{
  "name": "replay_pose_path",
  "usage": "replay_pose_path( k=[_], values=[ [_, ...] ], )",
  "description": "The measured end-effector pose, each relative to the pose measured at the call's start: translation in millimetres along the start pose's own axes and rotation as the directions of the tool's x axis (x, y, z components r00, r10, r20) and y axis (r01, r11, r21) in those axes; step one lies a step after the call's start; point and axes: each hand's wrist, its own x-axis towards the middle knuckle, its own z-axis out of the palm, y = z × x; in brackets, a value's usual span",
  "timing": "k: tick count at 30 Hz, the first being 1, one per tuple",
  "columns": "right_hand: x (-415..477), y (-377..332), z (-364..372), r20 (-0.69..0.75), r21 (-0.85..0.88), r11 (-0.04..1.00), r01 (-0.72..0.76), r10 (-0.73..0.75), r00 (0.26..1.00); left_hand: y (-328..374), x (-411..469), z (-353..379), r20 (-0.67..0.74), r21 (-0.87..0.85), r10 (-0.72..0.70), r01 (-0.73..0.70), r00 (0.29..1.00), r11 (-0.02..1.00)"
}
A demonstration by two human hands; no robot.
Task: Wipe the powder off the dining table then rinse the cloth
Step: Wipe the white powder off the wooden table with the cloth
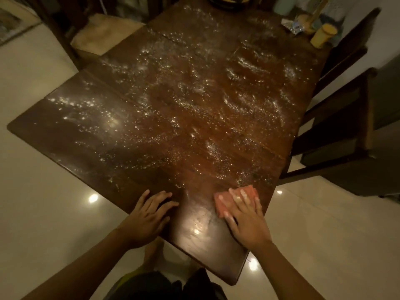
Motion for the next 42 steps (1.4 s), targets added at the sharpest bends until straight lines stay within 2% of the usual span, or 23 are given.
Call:
replay_pose_path(
  k=[3, 5, 6, 8, 10, 11, 13, 16, 20, 22, 25, 27, 29, 31, 34, 36, 37, 39, 41, 42],
  values=[
    [36, 1, -12, -0.033, 0.140, 0.967, -0.213, 0.219, 0.975, 5, 0, 4, 0.007, 0.009, -0.047, 0.047, 0.999, 0.999],
    [55, -16, -13, -0.030, 0.157, 0.951, -0.266, 0.274, 0.961, 8, 0, 5, 0.010, 0.022, -0.073, 0.073, 0.997, 0.997],
    [57, -26, -12, -0.026, 0.126, 0.970, -0.205, 0.210, 0.977, 10, 0, 6, 0.010, 0.019, -0.092, 0.092, 0.996, 0.996],
    [43, -31, -4, 0.005, 0.041, 0.995, 0.091, -0.091, 0.996, 15, -2, 7, 0.007, 0.018, -0.138, 0.138, 0.990, 0.990],
    [22, -8, 0, 0.064, -0.005, 0.933, 0.359, -0.358, 0.932, 21, -4, 8, 0.005, 0.026, -0.187, 0.187, 0.982, 0.982],
    [15, 11, -2, 0.069, -0.016, 0.913, 0.407, -0.405, 0.912, 25, -4, 9, 0.002, 0.025, -0.210, 0.210, 0.978, 0.977],
    [13, 49, -6, 0.043, -0.050, 0.937, 0.345, -0.343, 0.938, 32, -5, 11, 0.003, 0.011, -0.251, 0.251, 0.968, 0.968],
    [33, 77, -16, -0.024, -0.017, 0.998, 0.057, -0.057, 0.998, 42, -4, 15, 0.021, -0.016, -0.328, 0.328, 0.945, 0.945],
    [75, 51, -24, -0.042, 0.164, 0.960, -0.225, 0.235, 0.971, 62, 7, 22, 0.037, -0.121, -0.436, 0.438, 0.899, 0.891],
    [70, 37, -21, -0.052, 0.139, 0.977, -0.159, 0.168, 0.984, 68, 9, 25, 0.027, -0.127, -0.452, 0.452, 0.892, 0.883],
    [26, 51, -9, -0.014, 0.058, 0.981, 0.182, -0.182, 0.983, 67, 9, 26, 0.041, -0.147, -0.456, 0.457, 0.889, 0.877],
    [7, 79, -9, 0.022, 0.009, 0.951, 0.310, -0.310, 0.951, 66, 11, 25, 0.054, -0.149, -0.461, 0.463, 0.886, 0.873],
    [19, 104, -19, 0.027, -0.008, 0.964, 0.268, -0.267, 0.963, 67, 12, 24, 0.061, -0.144, -0.465, 0.469, 0.883, 0.872],
    [50, 114, -26, -0.015, 0.015, 0.994, 0.108, -0.108, 0.994, 67, 12, 24, 0.076, -0.145, -0.468, 0.474, 0.881, 0.869],
    [106, 101, -40, -0.061, 0.125, 0.984, -0.130, 0.138, 0.988, 66, 12, 23, 0.098, -0.118, -0.482, 0.491, 0.871, 0.863],
    [122, 84, -42, -0.058, 0.124, 0.979, -0.163, 0.171, 0.984, 66, 13, 23, 0.097, -0.119, -0.490, 0.499, 0.867, 0.859],
    [118, 75, -40, -0.061, 0.107, 0.989, -0.101, 0.107, 0.992, 66, 13, 22, 0.097, -0.127, -0.491, 0.500, 0.866, 0.857],
    [92, 64, -33, -0.031, 0.075, 0.986, 0.146, -0.144, 0.989, 67, 13, 23, 0.100, -0.125, -0.484, 0.494, 0.869, 0.860],
    [57, 72, -25, 0.025, 0.039, 0.937, 0.348, -0.349, 0.937, 67, 13, 23, 0.097, -0.136, -0.484, 0.494, 0.869, 0.859],
    [46, 82, -24, 0.042, 0.018, 0.919, 0.393, -0.393, 0.919, 67, 13, 22, 0.099, -0.143, -0.483, 0.493, 0.870, 0.858]
  ],
)
